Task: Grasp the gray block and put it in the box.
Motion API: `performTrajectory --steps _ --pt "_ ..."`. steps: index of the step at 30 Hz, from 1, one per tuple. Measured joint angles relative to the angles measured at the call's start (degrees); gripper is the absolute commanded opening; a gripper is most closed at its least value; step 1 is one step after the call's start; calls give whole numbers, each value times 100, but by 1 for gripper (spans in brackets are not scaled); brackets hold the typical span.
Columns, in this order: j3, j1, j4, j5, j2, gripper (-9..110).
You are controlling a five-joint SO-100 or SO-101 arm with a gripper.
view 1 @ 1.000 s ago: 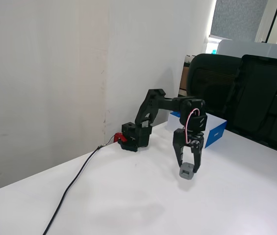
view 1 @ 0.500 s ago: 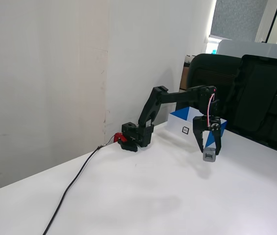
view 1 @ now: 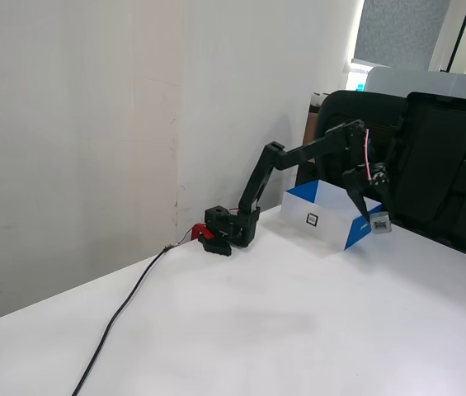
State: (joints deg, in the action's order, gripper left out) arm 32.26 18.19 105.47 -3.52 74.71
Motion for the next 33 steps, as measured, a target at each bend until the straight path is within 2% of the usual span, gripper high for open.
performTrajectory --steps 14,26,33 --pt "-905 1731 0 1239 141 0" --pt "-1011 3560 0 1257 141 0" --pt "-413 4597 0 668 149 0"
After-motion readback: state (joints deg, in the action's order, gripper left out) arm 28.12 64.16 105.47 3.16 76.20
